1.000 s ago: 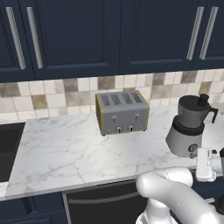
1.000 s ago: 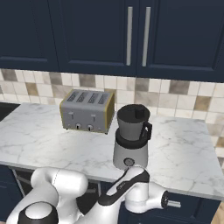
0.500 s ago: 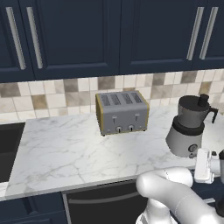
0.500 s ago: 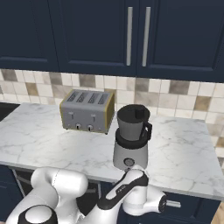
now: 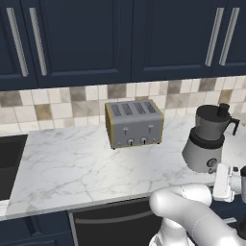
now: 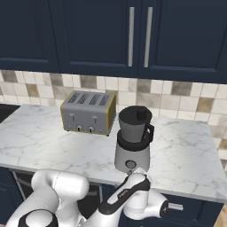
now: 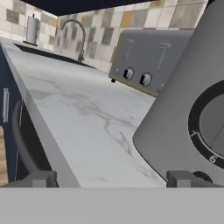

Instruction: Open the blender lid, put the orange in the blender, close the lid, and start the blender.

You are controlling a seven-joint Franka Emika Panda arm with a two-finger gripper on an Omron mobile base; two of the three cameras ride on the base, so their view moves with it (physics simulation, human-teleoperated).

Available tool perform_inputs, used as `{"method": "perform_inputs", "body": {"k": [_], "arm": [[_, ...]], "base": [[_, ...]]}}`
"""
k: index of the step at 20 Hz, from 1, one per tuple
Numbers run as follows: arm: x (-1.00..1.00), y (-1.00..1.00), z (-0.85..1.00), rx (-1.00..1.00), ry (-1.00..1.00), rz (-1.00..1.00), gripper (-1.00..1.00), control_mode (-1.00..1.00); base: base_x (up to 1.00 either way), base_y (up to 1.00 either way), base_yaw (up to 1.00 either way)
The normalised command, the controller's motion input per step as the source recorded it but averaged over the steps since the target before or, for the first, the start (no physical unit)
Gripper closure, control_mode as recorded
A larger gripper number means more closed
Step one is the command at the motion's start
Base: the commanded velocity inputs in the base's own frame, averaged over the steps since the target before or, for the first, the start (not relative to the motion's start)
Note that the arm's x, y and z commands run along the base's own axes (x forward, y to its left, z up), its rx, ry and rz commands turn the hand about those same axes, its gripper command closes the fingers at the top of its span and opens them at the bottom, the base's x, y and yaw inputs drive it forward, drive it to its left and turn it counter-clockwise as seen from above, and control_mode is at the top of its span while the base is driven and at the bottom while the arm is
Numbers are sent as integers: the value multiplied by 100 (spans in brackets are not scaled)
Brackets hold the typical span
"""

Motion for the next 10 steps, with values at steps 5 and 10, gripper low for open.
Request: {"method": "perform_inputs", "body": {"k": [5, 10], "arm": [[12, -30, 0, 5, -2, 0, -100, -100], [32, 0, 0, 3, -1, 0, -100, -100]], "base": [[0, 0, 0], [0, 0, 0]]}}
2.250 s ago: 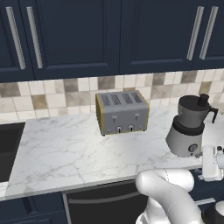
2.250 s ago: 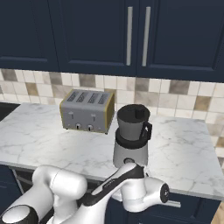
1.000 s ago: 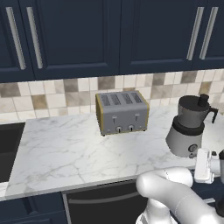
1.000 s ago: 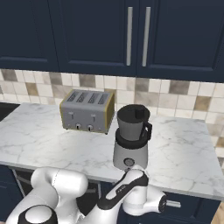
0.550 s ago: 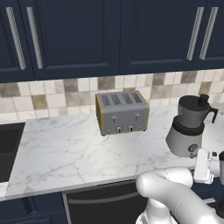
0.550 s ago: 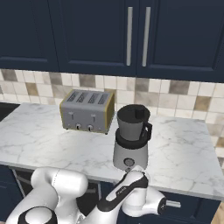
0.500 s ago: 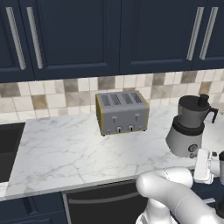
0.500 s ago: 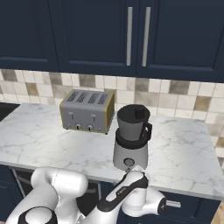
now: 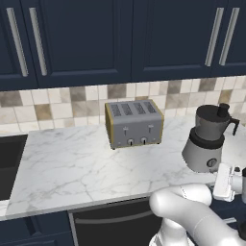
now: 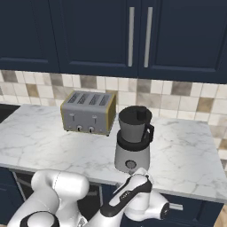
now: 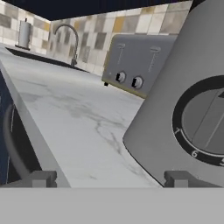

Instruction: Open the blender lid, put the orange in the blender, close the lid, and start the blender.

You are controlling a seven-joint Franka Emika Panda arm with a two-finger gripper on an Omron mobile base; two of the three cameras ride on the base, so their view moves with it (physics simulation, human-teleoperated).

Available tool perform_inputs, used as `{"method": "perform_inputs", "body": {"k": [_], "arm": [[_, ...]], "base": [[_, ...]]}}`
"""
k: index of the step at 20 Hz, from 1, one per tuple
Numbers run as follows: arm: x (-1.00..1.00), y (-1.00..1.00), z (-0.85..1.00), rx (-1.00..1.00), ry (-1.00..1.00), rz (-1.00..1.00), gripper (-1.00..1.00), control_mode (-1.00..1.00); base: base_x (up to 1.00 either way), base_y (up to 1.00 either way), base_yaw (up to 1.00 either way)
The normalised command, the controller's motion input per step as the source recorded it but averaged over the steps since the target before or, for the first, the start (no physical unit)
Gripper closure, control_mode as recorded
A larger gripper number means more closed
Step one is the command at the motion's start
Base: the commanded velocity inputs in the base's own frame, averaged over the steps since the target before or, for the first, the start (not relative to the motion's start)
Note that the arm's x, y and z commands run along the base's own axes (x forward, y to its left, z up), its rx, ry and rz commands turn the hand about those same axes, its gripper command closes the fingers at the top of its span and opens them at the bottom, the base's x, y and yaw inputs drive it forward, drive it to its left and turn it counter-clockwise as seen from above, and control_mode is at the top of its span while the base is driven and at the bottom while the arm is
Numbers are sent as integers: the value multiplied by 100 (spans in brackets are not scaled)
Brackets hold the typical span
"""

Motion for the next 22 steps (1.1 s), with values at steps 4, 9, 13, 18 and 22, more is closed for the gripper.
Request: {"method": "perform_inputs", "body": {"k": [4, 9, 13, 18, 22], "arm": [[33, 0, -2, 2, 0, 0, -100, -100], [4, -10, -1, 3, -3, 0, -100, -100], [-79, -27, 49, 2, -16, 0, -100, -100], [-60, -4, 98, -1, -16, -2, -100, -100], [-23, 1, 100, -9, -16, 0, -100, -100]], "base": [[0, 0, 0], [0, 0, 0], [0, 0, 0], [0, 0, 0], [0, 0, 0]]}}
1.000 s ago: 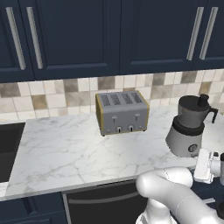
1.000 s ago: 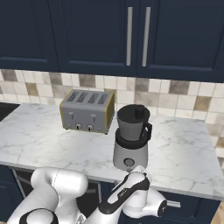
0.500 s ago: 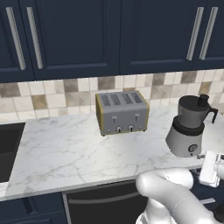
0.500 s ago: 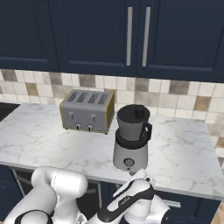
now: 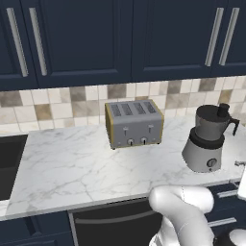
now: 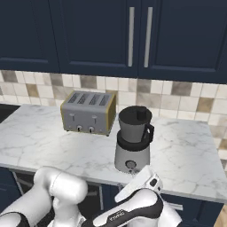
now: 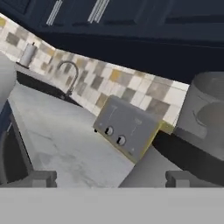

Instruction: Open the blender lid, put the orange in the blender, close the lid, and start the blender.

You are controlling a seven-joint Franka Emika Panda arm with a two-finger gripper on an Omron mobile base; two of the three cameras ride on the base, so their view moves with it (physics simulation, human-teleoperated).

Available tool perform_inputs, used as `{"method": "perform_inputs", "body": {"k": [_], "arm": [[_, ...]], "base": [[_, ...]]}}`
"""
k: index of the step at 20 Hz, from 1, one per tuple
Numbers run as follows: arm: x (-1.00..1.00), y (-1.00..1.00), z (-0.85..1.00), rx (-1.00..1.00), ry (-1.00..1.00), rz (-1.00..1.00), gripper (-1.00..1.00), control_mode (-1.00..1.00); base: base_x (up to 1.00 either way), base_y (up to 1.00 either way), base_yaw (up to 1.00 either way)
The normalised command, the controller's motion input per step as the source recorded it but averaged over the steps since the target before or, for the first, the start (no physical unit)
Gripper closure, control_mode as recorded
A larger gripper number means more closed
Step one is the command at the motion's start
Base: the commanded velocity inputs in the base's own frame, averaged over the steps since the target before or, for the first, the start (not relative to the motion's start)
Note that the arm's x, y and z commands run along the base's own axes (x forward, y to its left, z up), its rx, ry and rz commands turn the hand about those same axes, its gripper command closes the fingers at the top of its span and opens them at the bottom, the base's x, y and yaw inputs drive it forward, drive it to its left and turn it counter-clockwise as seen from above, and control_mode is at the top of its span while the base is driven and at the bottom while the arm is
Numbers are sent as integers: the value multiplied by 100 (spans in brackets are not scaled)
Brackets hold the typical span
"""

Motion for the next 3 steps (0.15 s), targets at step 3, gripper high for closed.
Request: {"method": "perform_inputs", "body": {"k": [3], "arm": [[-4, 14, 99, -15, -13, 0, -100, -100]], "base": [[0, 0, 0]]}}
